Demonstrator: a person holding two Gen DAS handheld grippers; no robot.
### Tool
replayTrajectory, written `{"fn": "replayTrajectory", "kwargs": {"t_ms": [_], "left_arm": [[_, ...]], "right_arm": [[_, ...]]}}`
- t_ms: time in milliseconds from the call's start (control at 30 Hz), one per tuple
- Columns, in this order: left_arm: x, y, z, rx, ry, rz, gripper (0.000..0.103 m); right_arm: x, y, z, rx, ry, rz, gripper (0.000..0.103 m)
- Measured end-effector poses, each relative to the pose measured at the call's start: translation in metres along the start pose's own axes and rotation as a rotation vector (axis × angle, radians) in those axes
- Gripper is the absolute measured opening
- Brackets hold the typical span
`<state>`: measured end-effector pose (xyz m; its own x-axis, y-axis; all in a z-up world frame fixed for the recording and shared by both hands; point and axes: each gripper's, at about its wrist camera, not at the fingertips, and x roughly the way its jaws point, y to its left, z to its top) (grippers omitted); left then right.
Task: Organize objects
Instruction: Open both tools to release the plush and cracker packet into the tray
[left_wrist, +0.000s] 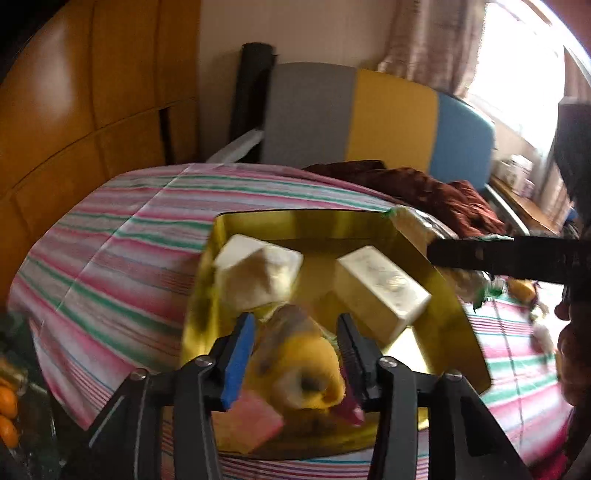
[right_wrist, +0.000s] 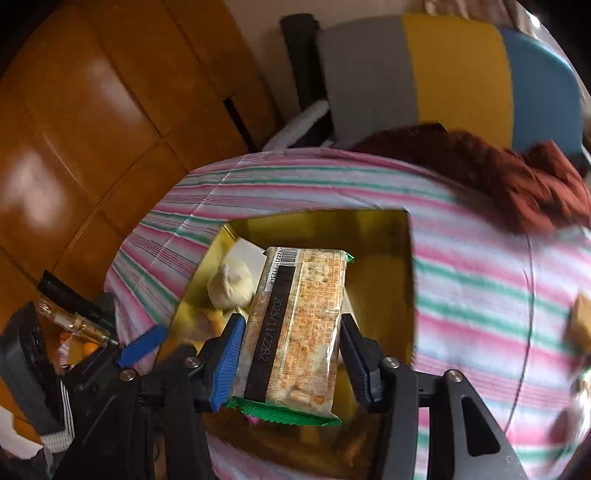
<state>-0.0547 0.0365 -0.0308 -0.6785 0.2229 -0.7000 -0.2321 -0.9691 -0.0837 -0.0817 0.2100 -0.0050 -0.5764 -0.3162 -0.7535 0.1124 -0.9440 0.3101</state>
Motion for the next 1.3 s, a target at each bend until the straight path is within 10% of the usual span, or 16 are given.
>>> {"fn": "replayTrajectory", "kwargs": {"t_ms": [400,1300], "left_arm": [[-0.011,0.010,-0.021,-0.050,0.010,-0.001,0.061],[-0.036,-0.017,-0.023,0.030,-0.011,-0.019,0.061]], "right_arm": [[-0.014,0.040,-0.029,-0.159,-0.056,-0.224,0.054],[-0.064,0.041,-0.061,-0.191,-0.170,-0.327,0.054]]}}
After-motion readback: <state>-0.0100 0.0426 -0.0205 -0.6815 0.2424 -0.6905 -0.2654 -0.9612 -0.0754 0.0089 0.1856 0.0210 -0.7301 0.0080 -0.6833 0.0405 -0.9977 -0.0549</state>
